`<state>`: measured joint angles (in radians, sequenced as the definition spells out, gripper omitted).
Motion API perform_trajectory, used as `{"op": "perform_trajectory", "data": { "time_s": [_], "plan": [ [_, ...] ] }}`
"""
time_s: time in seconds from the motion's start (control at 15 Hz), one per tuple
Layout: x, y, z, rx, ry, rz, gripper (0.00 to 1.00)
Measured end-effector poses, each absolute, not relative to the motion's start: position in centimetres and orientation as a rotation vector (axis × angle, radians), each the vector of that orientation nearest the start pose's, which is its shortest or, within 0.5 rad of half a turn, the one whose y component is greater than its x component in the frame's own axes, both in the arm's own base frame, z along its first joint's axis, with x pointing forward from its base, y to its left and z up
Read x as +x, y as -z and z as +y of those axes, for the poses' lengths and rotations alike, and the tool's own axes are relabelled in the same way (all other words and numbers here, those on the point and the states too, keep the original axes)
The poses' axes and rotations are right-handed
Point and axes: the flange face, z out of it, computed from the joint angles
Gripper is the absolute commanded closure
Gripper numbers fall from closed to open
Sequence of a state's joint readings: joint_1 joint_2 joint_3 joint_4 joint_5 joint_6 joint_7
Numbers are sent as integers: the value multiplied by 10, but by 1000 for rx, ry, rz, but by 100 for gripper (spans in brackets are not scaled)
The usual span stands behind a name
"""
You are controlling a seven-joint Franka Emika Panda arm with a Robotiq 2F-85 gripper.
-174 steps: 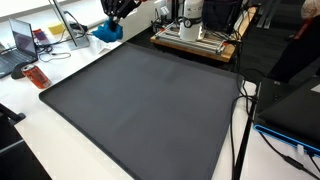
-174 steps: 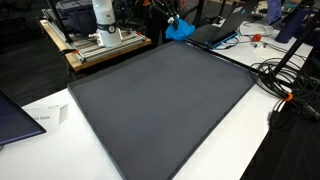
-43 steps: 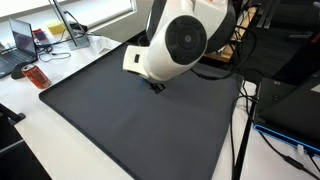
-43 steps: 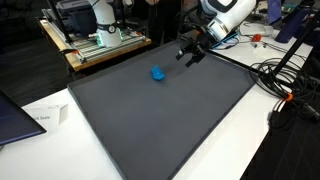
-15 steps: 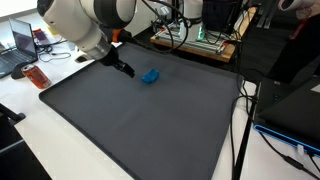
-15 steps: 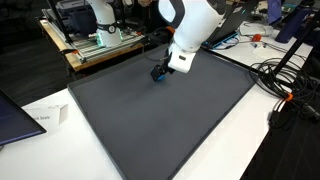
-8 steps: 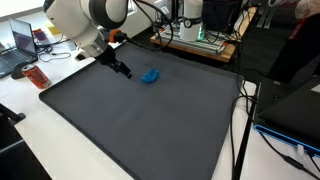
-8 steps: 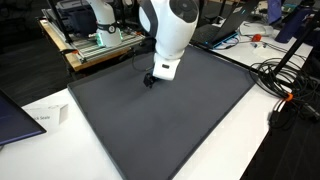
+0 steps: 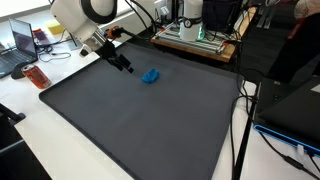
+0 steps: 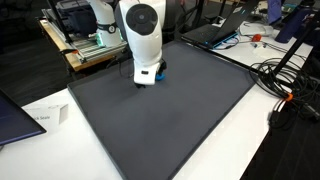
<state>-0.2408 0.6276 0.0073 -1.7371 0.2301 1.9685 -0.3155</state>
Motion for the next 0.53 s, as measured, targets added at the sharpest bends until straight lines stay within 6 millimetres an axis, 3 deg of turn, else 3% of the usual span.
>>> {"op": "perform_trajectory", "data": {
  "time_s": [0.53],
  "plan": [
    [589, -183, -139, -2650, -387, 13, 0]
  ]
}}
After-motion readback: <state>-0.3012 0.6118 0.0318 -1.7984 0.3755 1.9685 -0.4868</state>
